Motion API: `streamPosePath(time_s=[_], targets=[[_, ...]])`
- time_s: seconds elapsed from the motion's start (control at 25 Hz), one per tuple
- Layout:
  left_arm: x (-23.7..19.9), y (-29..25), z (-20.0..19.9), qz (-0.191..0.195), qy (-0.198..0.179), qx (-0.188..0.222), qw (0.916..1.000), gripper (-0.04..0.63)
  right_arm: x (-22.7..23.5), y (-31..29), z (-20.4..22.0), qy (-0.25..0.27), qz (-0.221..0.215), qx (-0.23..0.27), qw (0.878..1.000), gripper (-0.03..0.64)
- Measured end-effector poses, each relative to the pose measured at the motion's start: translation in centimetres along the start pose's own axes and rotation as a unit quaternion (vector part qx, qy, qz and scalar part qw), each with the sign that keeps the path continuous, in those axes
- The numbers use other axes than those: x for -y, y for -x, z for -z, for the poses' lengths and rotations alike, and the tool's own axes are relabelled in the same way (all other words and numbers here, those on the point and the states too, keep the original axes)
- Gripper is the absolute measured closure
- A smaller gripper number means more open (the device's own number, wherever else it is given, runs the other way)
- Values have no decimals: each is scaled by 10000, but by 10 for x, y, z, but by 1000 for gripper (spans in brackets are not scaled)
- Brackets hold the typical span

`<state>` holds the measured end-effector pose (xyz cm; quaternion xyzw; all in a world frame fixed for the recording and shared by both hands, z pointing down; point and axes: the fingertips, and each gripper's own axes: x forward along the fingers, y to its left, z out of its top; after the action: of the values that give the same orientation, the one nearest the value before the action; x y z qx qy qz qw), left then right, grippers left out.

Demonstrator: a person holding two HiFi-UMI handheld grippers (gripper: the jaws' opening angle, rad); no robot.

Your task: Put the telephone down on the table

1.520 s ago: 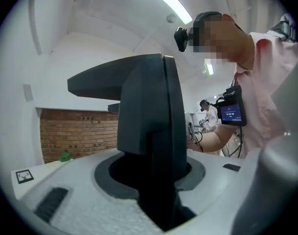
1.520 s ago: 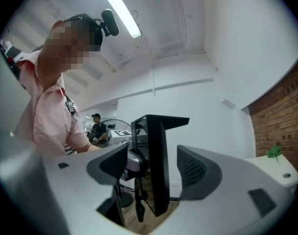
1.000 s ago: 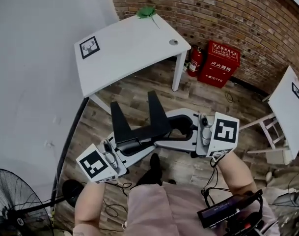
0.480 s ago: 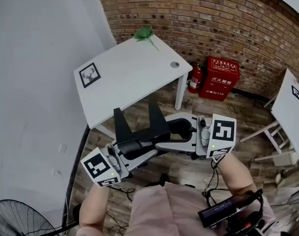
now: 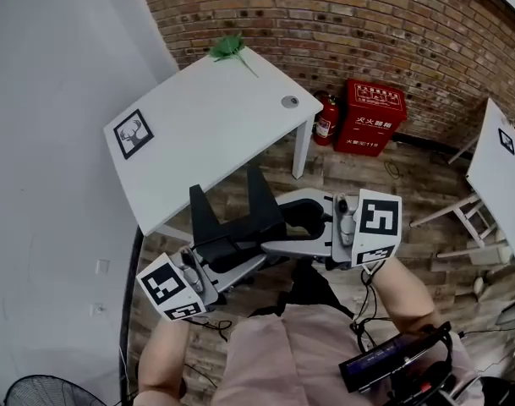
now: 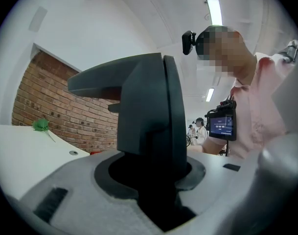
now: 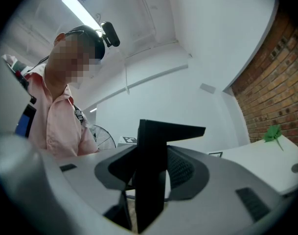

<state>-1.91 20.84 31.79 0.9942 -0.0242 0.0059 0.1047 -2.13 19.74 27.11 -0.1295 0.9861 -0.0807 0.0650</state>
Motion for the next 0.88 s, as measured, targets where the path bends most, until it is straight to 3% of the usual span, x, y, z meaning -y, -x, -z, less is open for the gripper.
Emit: streamPosePath(time_s=[0.4, 0.64, 0.88], targets=[[-114, -32, 5, -198, 443, -32, 9988, 434, 122, -2, 9, -393, -121, -71, 9991, 436], [-206, -62, -17, -531, 821, 250, 9949, 436, 221, -7, -11, -626, -452, -240, 9967, 434], [-290, -78, -38, -1007, 896, 308, 9904, 434, 306, -20, -29, -735, -833, -358, 9932, 433]])
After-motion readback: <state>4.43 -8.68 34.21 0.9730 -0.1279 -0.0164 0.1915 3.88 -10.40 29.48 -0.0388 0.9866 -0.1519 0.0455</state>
